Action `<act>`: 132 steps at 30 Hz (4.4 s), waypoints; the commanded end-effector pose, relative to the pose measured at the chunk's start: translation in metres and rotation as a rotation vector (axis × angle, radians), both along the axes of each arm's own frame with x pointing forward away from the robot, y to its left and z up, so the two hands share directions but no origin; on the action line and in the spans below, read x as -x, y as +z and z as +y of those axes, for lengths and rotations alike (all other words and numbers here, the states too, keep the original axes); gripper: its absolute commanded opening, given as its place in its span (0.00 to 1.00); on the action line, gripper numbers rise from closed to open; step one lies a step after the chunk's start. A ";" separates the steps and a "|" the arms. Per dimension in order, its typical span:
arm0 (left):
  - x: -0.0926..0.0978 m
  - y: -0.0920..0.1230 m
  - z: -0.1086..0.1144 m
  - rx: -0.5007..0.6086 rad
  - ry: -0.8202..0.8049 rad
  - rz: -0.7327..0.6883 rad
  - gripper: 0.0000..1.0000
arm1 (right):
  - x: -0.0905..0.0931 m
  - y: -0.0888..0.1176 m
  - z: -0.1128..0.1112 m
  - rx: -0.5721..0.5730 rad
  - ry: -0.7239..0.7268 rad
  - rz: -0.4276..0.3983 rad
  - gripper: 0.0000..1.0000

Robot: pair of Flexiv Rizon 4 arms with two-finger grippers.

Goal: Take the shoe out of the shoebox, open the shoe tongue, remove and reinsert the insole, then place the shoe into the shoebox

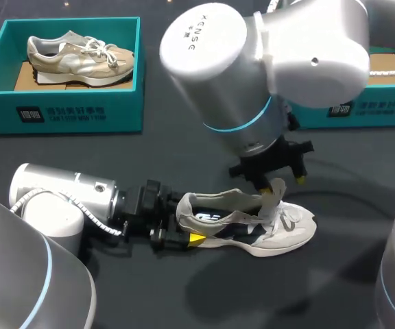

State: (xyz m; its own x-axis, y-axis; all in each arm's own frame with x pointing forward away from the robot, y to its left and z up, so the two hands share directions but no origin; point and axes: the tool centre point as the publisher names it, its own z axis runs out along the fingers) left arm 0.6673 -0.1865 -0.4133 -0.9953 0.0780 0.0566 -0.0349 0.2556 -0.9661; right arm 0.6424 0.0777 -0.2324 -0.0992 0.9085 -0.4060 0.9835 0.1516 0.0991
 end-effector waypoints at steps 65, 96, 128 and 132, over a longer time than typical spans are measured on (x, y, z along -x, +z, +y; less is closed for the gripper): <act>-0.001 -0.003 -0.002 -0.002 0.002 -0.001 0.00 | -0.012 -0.077 0.125 -0.133 1.285 0.246 0.00; -0.001 -0.003 -0.002 -0.002 0.002 -0.001 0.00 | -0.028 -0.140 0.098 -0.118 1.310 0.307 0.00; -0.001 -0.003 -0.002 -0.002 0.002 -0.001 0.00 | -0.037 -0.153 0.058 -0.124 1.238 0.300 0.30; -0.001 -0.003 -0.002 -0.002 0.002 -0.001 0.00 | -0.040 -0.160 0.057 -0.158 1.245 0.322 0.32</act>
State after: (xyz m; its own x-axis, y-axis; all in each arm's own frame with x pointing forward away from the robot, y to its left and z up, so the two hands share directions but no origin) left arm 0.6674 -0.1865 -0.4133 -0.9954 0.0779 0.0566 -0.0350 0.2556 -0.9661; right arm 0.6764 0.1394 -0.3844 -0.9772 0.1721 -0.1240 0.1766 0.9840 -0.0257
